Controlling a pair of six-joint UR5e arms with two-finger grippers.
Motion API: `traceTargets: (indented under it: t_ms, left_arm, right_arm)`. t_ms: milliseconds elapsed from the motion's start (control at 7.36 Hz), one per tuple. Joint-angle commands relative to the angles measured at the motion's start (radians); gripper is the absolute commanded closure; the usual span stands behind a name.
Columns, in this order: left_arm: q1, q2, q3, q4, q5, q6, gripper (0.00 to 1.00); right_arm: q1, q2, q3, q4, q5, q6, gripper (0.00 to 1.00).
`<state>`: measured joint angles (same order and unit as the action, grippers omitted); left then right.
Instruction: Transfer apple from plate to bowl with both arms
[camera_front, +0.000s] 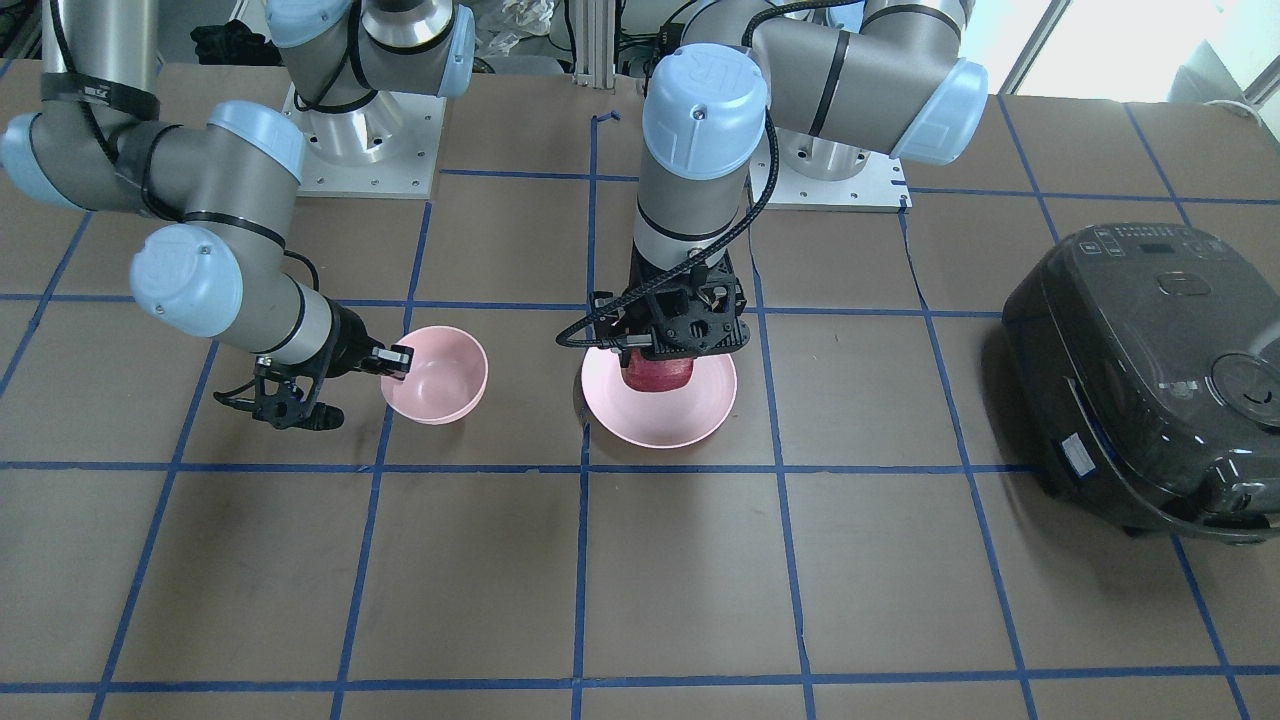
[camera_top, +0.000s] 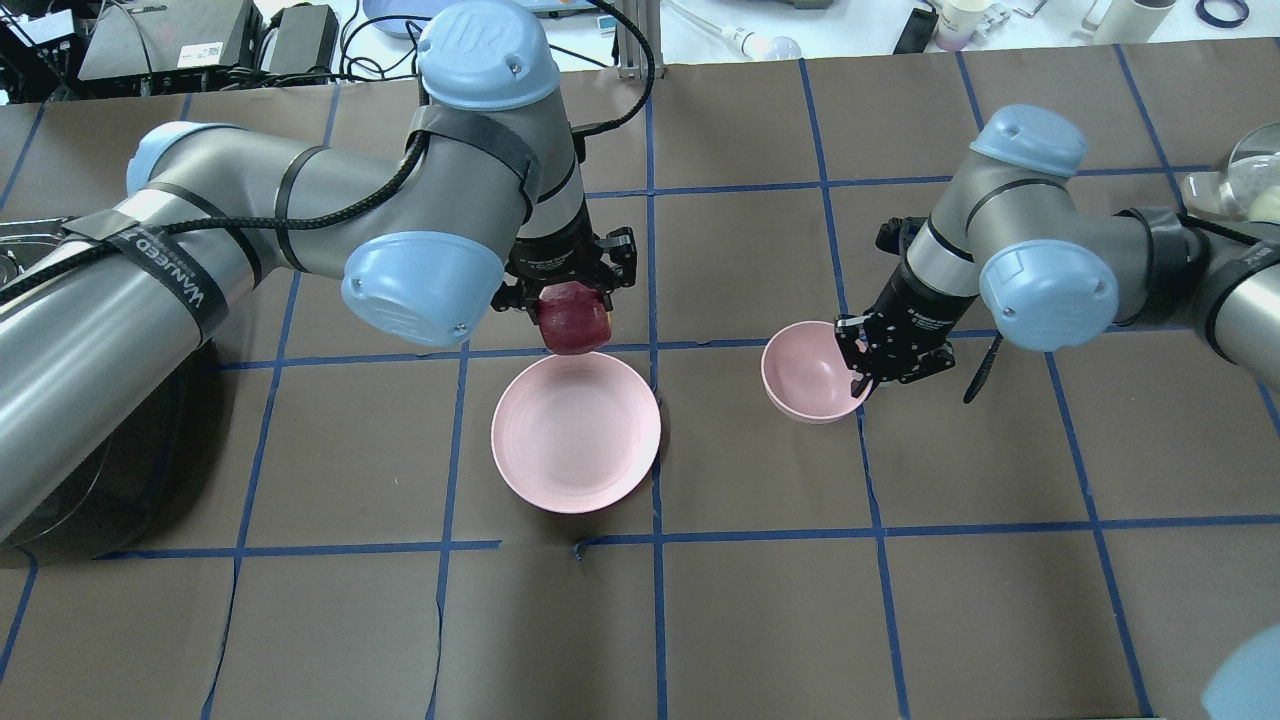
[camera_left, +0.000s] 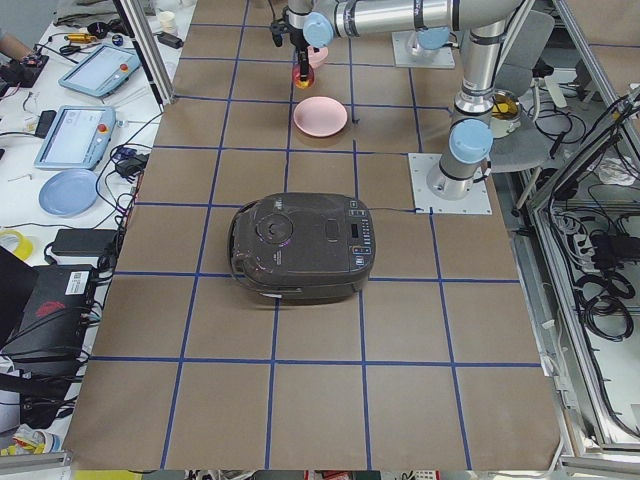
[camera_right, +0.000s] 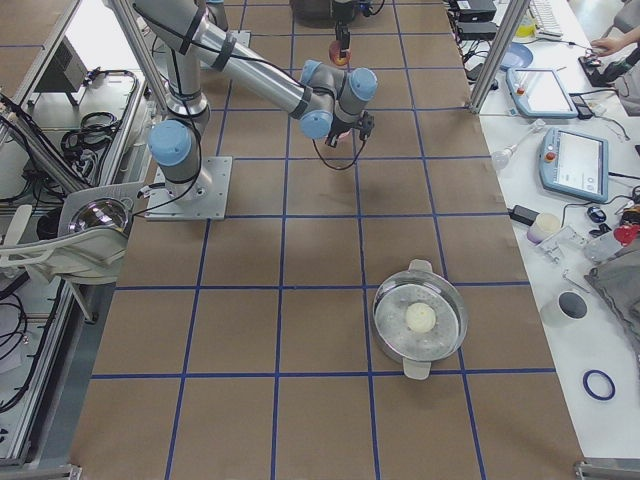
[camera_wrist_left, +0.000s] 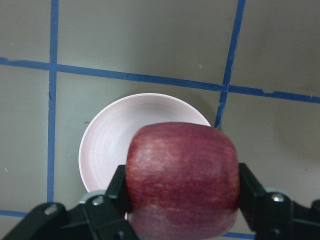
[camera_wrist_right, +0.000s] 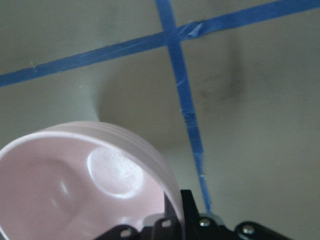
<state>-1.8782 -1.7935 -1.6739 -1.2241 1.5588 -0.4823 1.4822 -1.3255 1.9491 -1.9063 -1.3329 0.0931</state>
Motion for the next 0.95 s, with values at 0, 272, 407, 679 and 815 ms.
traceTargets:
  t_ms: [0, 272, 407, 679, 815]
  left_arm:
    - [-0.009, -0.012, -0.001, 0.001, -0.002, -0.054, 1.00]
    - [-0.024, -0.020, -0.001, 0.009, -0.002, -0.087, 1.00]
    - [-0.032, -0.027, -0.001, 0.014, -0.002, -0.123, 1.00]
    - [-0.035, -0.030, 0.000, 0.015, -0.003, -0.145, 1.00]
    - [-0.035, -0.032, 0.000, 0.015, -0.003, -0.145, 1.00]
  right_arm:
    - [0.039, 0.002, 0.043, -0.011, 0.078, -0.002, 1.00]
    - [0.050, 0.026, 0.053, -0.054, 0.084, -0.001, 1.00]
    - [0.052, 0.029, 0.054, -0.050, 0.086, 0.008, 1.00]
    - [0.053, 0.048, 0.054, -0.051, 0.150, -0.003, 1.00]
    - [0.053, 0.051, 0.054, -0.054, 0.152, -0.003, 1.00]
